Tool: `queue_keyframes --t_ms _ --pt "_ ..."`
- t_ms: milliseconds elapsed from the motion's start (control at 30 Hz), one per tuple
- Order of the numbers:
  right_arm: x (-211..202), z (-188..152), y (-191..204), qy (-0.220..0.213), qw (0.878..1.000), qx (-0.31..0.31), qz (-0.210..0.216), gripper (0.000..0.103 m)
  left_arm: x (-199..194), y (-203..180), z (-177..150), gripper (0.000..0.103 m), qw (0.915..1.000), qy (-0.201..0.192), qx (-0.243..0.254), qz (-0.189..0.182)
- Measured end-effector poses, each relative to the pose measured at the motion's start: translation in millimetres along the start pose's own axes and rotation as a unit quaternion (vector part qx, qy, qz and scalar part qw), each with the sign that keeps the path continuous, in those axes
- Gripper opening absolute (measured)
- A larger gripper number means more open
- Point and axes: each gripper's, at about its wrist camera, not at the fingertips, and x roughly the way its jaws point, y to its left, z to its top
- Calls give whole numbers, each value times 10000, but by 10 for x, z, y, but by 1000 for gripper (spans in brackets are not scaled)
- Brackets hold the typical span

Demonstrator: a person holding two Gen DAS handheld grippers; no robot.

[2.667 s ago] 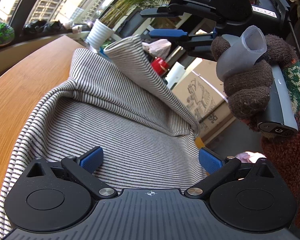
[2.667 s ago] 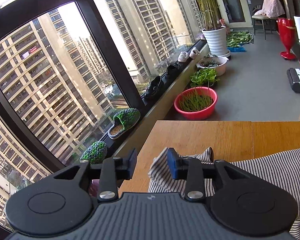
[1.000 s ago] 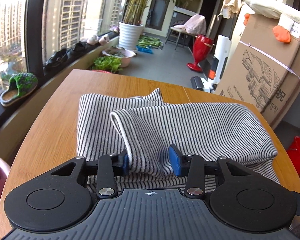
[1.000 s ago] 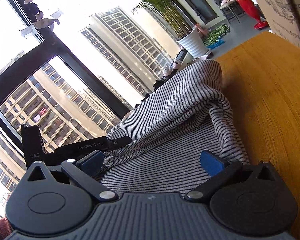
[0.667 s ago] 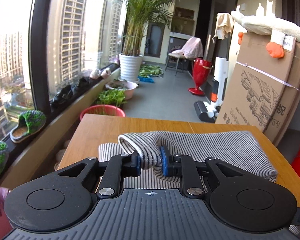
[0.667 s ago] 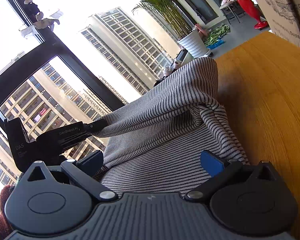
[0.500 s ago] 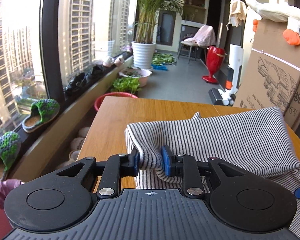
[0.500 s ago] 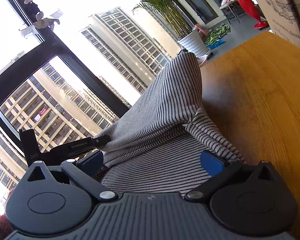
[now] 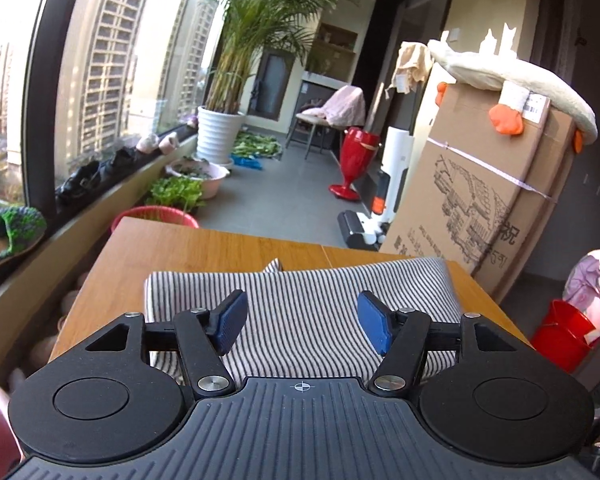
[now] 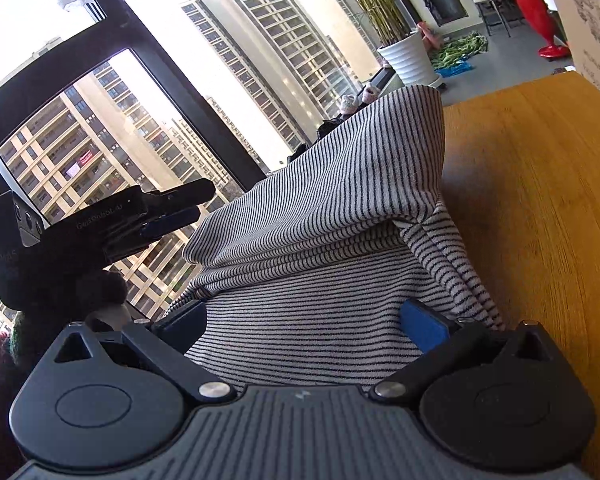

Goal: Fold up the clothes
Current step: 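Grasp the shirt edge with the left gripper while the right gripper grasps beside it, then lift the held edge and fold it over the shirt body with both grippers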

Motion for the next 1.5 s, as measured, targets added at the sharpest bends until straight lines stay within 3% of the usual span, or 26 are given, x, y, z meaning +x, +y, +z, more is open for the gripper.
queue_keyframes --t_ms 100,167,233,267,400,533,667,800,1000,1100,1200,1333,1433,1500 --pt "-179 223 113 -293 9984 -408 -265 102 214 129 -206 66 9987 288 -415 -62" --pt "-267 421 296 -523 9920 -1044 -478 84 204 153 -235 70 9986 237 -448 -146" --pt "-223 693 515 -584 9832 -1575 -715 47 210 146 -259 70 9988 270 -399 -129" --pt "-147 830 599 -569 9801 -1736 -778 45 208 131 -269 71 9990 282 -343 -96" --pt "415 1145 674 -369 9774 -1868 -913 45 182 91 -306 77 9993 301 -194 -97" --pt "1021 1026 418 521 9808 -1424 -1230 44 83 171 -358 79 9987 277 -345 -270" --pt "921 725 455 694 9680 -1991 -1358 44 14 215 -400 83 9976 272 -409 -493" --pt "800 763 586 1066 9577 -2241 -1458 43 19 206 -401 89 9968 296 -354 -648" --pt "955 1190 836 883 9736 -1936 -822 37 16 227 -409 94 9958 282 -391 -778" --pt "1385 1199 877 1157 9751 -1738 -750 36 10 241 -414 94 9954 266 -432 -811" --pt "1406 1206 919 1187 9783 -1601 -571 35 7 259 -418 94 9949 257 -471 -849" --pt "1371 1217 976 1188 9821 -1428 -314 10 -3 286 -421 97 9940 244 -529 -921" --pt "1344 1226 1019 1188 9843 -1298 -120 7 -81 302 -370 99 9934 389 -486 -959" --pt "1327 1231 1048 1188 9855 -1210 9 7 -280 342 -290 99 9932 281 -479 -1028"
